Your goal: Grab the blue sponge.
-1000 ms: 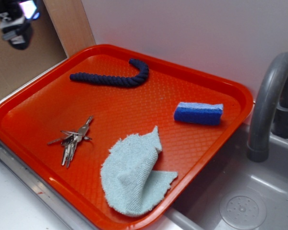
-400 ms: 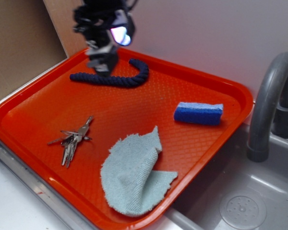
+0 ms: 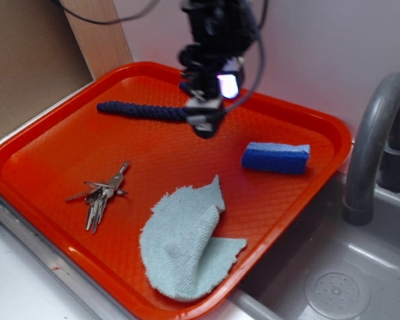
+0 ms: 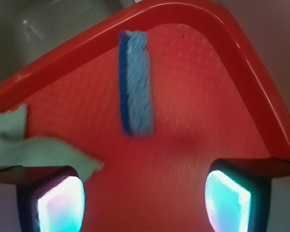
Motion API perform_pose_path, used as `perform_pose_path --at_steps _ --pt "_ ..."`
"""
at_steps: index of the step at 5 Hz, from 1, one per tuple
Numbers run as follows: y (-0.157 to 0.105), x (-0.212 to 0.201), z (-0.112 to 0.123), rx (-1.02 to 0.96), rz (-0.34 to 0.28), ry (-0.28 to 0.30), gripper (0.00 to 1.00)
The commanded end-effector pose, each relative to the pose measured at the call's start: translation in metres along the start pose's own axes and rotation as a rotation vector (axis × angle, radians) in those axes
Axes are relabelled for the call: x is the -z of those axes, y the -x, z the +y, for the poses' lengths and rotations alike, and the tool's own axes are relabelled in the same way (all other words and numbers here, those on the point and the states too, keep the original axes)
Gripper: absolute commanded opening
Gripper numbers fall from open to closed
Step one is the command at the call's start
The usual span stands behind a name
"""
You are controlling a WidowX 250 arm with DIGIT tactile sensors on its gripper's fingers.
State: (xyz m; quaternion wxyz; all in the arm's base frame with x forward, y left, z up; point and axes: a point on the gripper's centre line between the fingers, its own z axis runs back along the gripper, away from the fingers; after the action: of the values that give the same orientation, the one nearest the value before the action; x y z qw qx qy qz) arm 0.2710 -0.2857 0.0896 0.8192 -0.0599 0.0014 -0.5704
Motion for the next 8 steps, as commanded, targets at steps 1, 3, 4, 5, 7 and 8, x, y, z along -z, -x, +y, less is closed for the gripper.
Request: perform_pose_path --at_steps 1,3,4,5,7,8 --pt "-0.041 0.0 -0.033 0.146 0.037 -0.014 1.0" --pt "-0.058 0.016 -0.049 0.167 0.135 -0.029 1.0" --pt "-0.056 0.025 -0.046 0.067 0.193 -0.034 1.0" --pt "-0.053 0.033 -0.044 0.016 0.255 -0.061 0.0" --pt "-0.036 -0.005 -0.048 -0.192 0.238 -0.129 0.0" --pt "0.016 -0.058 -0.044 -0.43 0.049 -0.068 0.0"
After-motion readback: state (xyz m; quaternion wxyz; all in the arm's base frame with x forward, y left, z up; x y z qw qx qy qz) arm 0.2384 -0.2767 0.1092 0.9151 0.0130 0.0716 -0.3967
